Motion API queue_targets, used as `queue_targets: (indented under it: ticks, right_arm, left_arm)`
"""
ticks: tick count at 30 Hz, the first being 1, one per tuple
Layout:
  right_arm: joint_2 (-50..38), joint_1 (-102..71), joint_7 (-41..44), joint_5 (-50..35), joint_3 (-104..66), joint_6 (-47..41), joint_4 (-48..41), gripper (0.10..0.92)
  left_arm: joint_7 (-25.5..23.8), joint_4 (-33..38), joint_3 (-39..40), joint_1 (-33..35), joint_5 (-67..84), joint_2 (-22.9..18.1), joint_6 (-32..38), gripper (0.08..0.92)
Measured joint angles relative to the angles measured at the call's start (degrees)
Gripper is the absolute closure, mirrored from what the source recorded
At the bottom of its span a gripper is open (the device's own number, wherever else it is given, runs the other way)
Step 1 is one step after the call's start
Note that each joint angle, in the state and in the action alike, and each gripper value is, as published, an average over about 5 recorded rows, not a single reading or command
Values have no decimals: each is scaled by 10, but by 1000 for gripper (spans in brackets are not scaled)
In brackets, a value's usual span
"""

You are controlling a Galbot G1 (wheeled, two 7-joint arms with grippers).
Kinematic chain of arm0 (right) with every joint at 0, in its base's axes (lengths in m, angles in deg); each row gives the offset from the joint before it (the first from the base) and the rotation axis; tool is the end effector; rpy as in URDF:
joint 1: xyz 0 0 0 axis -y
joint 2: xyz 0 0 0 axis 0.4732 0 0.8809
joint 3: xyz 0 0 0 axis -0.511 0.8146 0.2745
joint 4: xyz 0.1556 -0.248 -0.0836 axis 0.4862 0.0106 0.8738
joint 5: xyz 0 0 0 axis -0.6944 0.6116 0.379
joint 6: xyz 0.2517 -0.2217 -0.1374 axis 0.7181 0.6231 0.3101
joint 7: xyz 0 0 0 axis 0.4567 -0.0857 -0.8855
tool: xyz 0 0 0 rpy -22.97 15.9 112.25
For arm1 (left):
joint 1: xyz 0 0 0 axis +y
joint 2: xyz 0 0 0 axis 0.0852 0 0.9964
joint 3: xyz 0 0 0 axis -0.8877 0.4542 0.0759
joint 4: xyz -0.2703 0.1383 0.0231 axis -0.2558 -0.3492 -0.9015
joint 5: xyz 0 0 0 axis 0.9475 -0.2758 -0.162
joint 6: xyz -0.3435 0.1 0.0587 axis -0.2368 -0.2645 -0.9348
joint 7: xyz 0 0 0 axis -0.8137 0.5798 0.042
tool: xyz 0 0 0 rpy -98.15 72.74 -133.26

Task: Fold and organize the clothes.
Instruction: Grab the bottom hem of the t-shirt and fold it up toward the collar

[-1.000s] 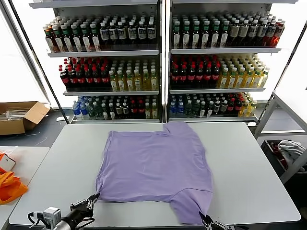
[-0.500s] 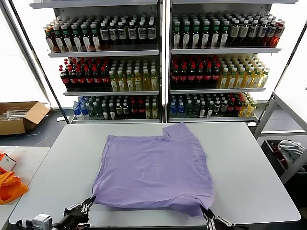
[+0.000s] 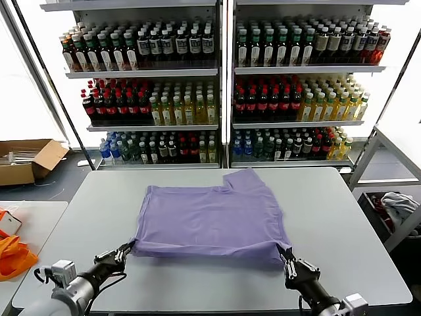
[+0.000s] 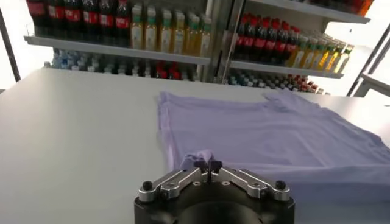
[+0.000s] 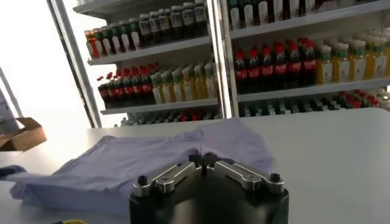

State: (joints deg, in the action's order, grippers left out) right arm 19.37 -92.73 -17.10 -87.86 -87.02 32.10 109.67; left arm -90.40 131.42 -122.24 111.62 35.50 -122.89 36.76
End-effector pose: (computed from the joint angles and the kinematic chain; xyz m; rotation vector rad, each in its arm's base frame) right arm 0.2058 -0.0344 -0.2219 0.4662 -2.8217 -0.1454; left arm 0.2413 0.1065 -0.2138 -0.3299 -2.5966 0.2005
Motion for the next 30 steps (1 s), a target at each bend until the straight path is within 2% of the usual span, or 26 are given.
queue_targets:
  ticks: [10,13,18,30]
  right_arm:
    - [-29,210,-3,-27,129,-27,-139,908]
    - [-30,257,-5,-32,160,-34,-168,872]
    - [-32,301,-7,-41,186,-47,-192,729]
    - [-43,239,-18,-37,141,-63,-145,383]
  left_arm:
    - [-5,-103,41,-115,2,-9,0,915]
    - [-8,-122,44,-131,-1,-12,0,915]
    - [-17,-141,44,-145,-7,-11,1,875]
    - [-31,-124,28,-121,-29,-4,9,537]
